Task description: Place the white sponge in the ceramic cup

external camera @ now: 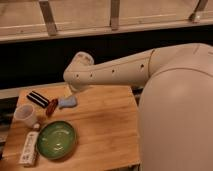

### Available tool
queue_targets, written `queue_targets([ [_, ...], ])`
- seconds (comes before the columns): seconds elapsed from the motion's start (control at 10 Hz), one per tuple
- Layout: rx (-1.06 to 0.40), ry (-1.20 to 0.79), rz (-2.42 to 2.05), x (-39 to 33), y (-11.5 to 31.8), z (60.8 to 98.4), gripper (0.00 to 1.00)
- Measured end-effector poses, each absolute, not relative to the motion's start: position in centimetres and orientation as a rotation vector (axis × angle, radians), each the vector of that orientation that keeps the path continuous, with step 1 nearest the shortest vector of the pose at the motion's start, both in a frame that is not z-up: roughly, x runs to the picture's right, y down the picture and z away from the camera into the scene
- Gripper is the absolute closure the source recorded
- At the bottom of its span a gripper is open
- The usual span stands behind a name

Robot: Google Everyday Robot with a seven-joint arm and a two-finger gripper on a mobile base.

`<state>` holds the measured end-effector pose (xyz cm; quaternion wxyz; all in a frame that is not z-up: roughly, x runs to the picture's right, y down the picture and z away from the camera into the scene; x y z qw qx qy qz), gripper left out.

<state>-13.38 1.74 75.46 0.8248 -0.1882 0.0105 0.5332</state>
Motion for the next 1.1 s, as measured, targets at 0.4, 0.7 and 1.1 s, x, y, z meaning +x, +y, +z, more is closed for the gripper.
queue_targets([
  [0.4, -0.447, 0.063, 1.122, -12.4, 3.6, 78.5, 0.2],
  [0.7, -0.505, 0.065, 1.085, -16.5, 3.9, 82.8, 0.2],
  [1.1, -0.577, 0.028, 1.045, -20.9, 4.1, 87.8, 0.2],
])
